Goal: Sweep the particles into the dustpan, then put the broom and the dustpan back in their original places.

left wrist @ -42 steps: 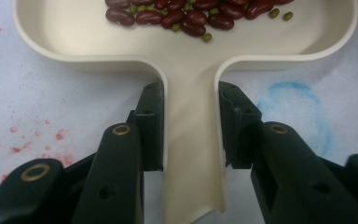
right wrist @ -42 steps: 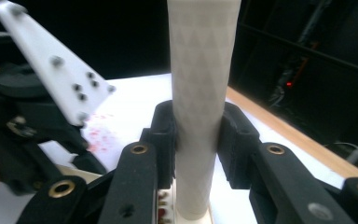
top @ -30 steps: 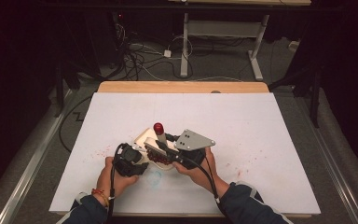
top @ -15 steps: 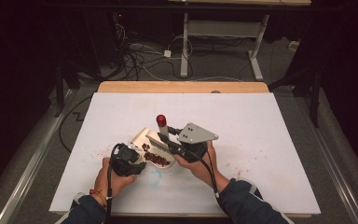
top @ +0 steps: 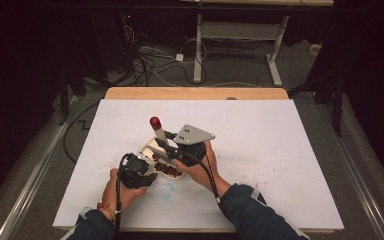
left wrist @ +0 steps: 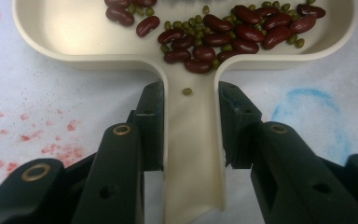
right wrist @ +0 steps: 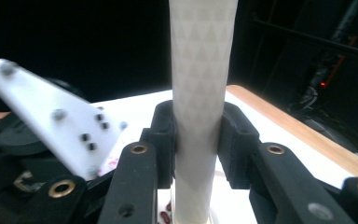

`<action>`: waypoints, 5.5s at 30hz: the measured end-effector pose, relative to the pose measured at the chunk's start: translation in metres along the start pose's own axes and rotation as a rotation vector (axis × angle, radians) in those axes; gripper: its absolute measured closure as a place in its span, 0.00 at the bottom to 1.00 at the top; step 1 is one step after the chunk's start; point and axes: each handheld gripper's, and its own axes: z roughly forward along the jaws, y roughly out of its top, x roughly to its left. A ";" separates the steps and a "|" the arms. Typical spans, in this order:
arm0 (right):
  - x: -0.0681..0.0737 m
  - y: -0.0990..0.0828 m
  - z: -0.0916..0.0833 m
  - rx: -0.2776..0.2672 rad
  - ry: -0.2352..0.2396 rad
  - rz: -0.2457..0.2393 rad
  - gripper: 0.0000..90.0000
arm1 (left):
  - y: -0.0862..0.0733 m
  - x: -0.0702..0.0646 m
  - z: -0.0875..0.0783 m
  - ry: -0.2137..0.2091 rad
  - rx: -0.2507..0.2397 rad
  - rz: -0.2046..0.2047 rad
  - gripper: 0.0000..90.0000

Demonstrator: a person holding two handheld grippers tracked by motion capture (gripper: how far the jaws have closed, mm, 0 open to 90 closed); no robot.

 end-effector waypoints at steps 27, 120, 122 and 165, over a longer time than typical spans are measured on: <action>-0.047 0.004 -0.108 -0.045 -0.105 0.037 0.78 | -0.005 0.017 -0.009 0.011 -0.008 -0.053 0.70; -0.204 -0.061 -0.155 0.428 -0.174 0.234 0.65 | -0.033 0.002 -0.034 0.090 -0.326 0.116 0.30; -0.213 -0.067 -0.140 0.480 -0.185 0.244 0.63 | -0.032 0.001 -0.035 0.094 -0.360 0.151 0.27; -0.192 -0.084 -0.115 0.379 -0.412 0.247 0.43 | -0.058 0.008 -0.037 0.042 -0.390 0.184 0.22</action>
